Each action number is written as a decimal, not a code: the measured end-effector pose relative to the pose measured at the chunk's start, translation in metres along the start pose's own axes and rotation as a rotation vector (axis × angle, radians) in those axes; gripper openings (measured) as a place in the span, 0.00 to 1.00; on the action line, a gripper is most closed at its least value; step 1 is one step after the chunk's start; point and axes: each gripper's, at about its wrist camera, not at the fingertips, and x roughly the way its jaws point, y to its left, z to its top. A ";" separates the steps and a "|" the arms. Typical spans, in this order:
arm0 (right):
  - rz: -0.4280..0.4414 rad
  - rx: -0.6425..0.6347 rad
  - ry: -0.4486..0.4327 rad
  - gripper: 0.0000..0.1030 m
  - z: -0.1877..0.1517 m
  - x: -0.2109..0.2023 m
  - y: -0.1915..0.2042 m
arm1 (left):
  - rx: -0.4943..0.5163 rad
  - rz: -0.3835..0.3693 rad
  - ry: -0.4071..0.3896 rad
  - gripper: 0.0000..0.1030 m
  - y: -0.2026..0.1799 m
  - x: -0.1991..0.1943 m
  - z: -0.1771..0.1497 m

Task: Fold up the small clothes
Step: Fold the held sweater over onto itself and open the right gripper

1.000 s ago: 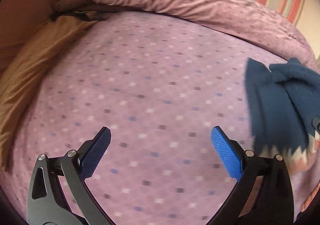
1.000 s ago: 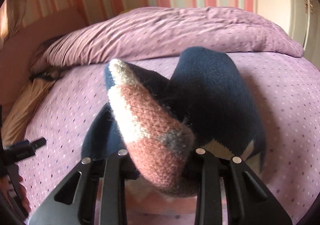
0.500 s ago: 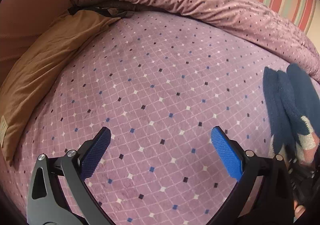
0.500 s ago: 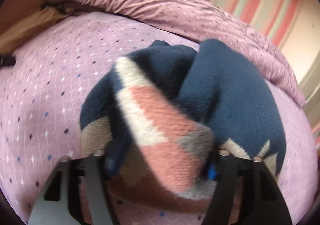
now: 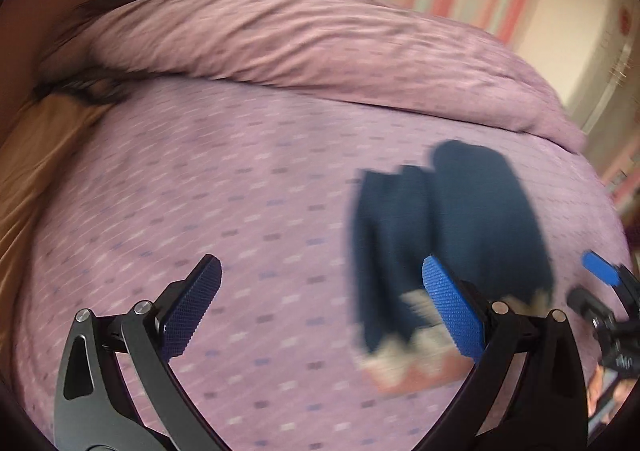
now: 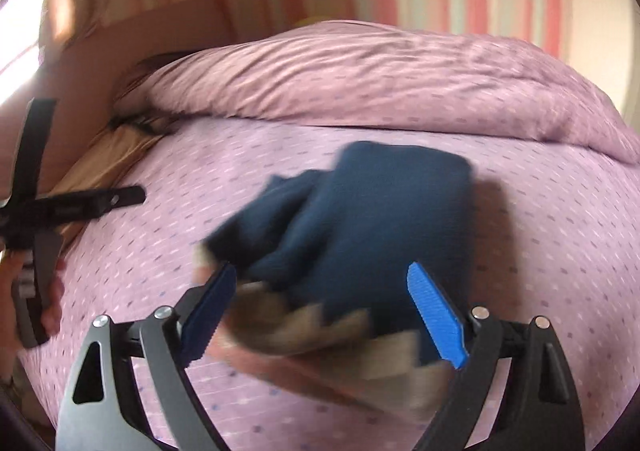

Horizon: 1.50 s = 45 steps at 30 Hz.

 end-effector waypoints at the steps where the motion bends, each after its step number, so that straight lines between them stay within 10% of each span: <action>1: -0.028 0.026 -0.004 0.86 0.002 -0.002 -0.014 | 0.019 -0.033 0.009 0.97 -0.016 0.006 0.003; 7: -0.122 0.099 -0.017 0.86 -0.001 -0.004 -0.062 | 0.072 -0.178 0.118 0.97 -0.085 0.054 0.002; 21: -0.152 0.162 0.003 0.86 -0.018 0.004 -0.108 | 0.065 -0.257 0.259 0.96 -0.098 0.107 -0.033; 33: -0.188 0.219 -0.011 0.86 -0.032 -0.002 -0.141 | 0.164 -0.355 0.192 0.65 -0.080 0.102 -0.043; 41: -0.200 0.261 0.020 0.86 -0.050 -0.003 -0.158 | 0.251 -0.365 0.163 0.82 -0.107 0.083 -0.038; 45: -0.206 0.265 0.008 0.86 -0.049 -0.007 -0.162 | 0.212 -0.415 0.274 0.84 -0.116 0.107 -0.039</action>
